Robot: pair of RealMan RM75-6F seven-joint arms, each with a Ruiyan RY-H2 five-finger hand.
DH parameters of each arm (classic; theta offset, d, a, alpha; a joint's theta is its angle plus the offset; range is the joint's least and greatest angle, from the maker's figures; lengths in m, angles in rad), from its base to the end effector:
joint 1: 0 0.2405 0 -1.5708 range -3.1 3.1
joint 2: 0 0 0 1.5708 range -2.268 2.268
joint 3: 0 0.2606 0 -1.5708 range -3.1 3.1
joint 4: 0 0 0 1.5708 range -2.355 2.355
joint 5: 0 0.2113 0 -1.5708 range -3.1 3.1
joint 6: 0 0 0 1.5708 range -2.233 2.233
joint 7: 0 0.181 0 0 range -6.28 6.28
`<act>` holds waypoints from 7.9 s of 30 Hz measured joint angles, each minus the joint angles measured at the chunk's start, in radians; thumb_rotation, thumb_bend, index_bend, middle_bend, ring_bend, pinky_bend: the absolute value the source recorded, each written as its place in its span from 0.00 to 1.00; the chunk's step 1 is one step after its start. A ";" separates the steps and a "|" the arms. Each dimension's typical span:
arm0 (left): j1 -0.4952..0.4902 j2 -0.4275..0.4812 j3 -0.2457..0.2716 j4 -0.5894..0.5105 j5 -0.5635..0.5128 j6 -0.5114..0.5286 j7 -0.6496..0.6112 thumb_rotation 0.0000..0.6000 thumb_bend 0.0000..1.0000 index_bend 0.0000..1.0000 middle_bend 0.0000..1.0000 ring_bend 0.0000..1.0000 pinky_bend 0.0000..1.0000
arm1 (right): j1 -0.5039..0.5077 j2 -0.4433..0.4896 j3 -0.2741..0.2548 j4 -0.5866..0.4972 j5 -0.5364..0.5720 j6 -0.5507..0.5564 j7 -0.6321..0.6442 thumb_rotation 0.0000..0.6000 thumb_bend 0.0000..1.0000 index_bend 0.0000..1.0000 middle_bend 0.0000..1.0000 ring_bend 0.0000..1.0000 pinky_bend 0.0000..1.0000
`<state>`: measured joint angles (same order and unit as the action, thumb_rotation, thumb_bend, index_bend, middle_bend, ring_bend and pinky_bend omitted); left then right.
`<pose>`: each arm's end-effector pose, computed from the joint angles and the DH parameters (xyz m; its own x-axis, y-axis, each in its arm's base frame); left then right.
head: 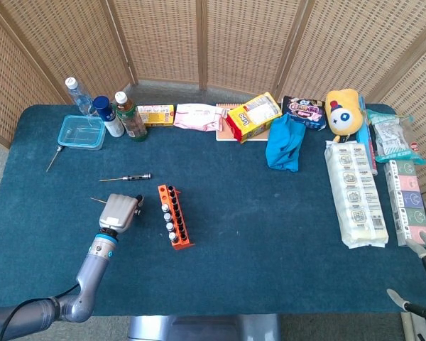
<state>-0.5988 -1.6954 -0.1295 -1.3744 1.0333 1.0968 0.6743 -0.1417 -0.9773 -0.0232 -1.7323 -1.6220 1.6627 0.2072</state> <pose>-0.2039 0.3477 -0.0591 0.6301 0.2257 0.7430 0.7754 -0.2328 -0.5870 -0.3133 -0.1326 0.2022 0.2241 0.0262 0.9742 -0.9721 0.0775 0.2215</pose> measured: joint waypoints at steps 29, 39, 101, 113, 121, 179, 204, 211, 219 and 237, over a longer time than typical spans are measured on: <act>-0.005 -0.024 0.018 0.017 -0.002 0.023 0.041 1.00 0.37 0.42 1.00 1.00 1.00 | 0.000 0.008 -0.009 -0.003 -0.016 0.006 0.026 1.00 0.00 0.15 0.05 0.00 0.00; -0.006 -0.033 0.018 0.016 -0.009 0.030 0.060 1.00 0.37 0.42 1.00 1.00 1.00 | 0.000 0.010 -0.009 -0.001 -0.016 0.008 0.036 1.00 0.00 0.15 0.05 0.00 0.00; 0.081 0.370 -0.045 -0.423 0.103 0.203 -0.056 1.00 0.40 0.56 1.00 1.00 1.00 | 0.026 -0.006 -0.035 -0.015 -0.039 -0.049 0.016 1.00 0.00 0.16 0.06 0.00 0.00; 0.087 0.489 -0.099 -0.602 0.070 0.153 -0.230 1.00 0.40 0.56 1.00 1.00 1.00 | 0.028 -0.009 -0.041 -0.018 -0.046 -0.050 0.006 1.00 0.00 0.16 0.06 0.00 0.00; 0.068 0.665 -0.178 -0.782 -0.012 0.088 -0.323 1.00 0.40 0.56 1.00 1.00 1.00 | 0.032 -0.013 -0.045 -0.020 -0.050 -0.058 -0.007 1.00 0.00 0.16 0.06 0.00 0.00; -0.556 1.015 -0.106 -0.793 -0.932 -0.502 -0.640 1.00 0.40 0.56 1.00 1.00 1.00 | 0.035 -0.012 -0.043 -0.021 -0.032 -0.057 -0.005 1.00 0.00 0.16 0.06 0.00 0.00; -0.675 1.018 -0.078 -0.786 -1.072 -0.494 -0.632 1.00 0.40 0.56 1.00 1.00 1.00 | 0.040 -0.015 -0.050 -0.020 -0.040 -0.069 -0.006 1.00 0.00 0.16 0.06 0.00 0.00; -0.673 1.061 -0.079 -0.803 -1.060 -0.544 -0.652 1.00 0.40 0.57 1.00 1.00 1.00 | 0.042 -0.016 -0.051 -0.019 -0.042 -0.071 -0.007 1.00 0.00 0.16 0.06 0.00 0.00; -0.709 1.036 -0.030 -0.768 -1.081 -0.579 -0.646 1.00 0.40 0.56 1.00 1.00 1.00 | 0.042 -0.015 -0.050 -0.018 -0.037 -0.071 -0.004 1.00 0.00 0.16 0.06 0.00 0.00; -0.743 1.046 0.019 -0.770 -1.078 -0.565 -0.660 1.00 0.40 0.56 1.00 1.00 1.00 | 0.042 -0.014 -0.050 -0.018 -0.038 -0.068 -0.001 1.00 0.00 0.16 0.06 0.00 0.00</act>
<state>-1.3419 -0.6492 -0.1103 -2.1439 -0.0445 0.5315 0.0143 -0.1001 -0.9910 -0.0733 -1.7506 -1.6604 1.5946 0.2059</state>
